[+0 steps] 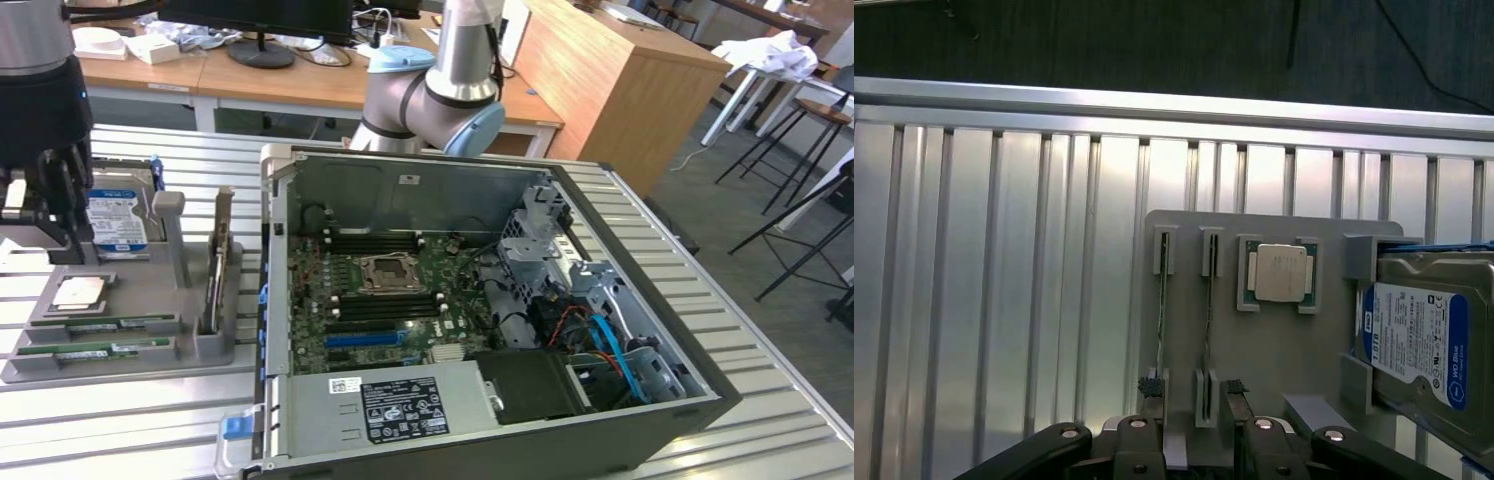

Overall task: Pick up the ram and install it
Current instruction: 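Pick up the ram and move it above insertion slot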

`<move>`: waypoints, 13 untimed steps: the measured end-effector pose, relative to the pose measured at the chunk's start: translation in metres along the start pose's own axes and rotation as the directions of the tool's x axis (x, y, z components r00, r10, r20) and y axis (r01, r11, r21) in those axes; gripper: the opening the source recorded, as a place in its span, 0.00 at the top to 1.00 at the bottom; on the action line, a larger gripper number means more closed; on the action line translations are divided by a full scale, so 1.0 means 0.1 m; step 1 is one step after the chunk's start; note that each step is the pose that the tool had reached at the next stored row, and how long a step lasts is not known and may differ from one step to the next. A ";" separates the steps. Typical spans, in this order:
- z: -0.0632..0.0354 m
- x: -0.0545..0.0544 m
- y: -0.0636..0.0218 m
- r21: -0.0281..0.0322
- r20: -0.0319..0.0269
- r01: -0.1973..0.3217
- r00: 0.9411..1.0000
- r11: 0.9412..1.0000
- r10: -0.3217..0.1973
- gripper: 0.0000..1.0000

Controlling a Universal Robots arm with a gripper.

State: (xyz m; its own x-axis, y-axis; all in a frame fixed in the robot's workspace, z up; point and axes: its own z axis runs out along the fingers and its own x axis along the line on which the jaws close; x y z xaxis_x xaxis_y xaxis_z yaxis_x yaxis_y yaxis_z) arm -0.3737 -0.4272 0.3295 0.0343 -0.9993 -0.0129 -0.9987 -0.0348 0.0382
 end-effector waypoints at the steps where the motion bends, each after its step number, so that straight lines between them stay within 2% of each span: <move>1: 0.011 0.00 0.000 0.000 0.000 0.000 1.000 1.000 0.000 0.64; 10: 0.110 0.00 -0.004 0.000 0.000 0.000 1.000 1.000 0.000 0.64; 13: 0.253 0.00 -0.009 0.000 0.000 0.000 1.000 1.000 0.000 0.64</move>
State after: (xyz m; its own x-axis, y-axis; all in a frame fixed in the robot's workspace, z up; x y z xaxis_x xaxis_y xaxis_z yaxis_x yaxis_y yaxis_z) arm -0.3737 -0.4272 0.3041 0.0343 -0.9993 -0.0129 -0.9987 -0.0347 0.0382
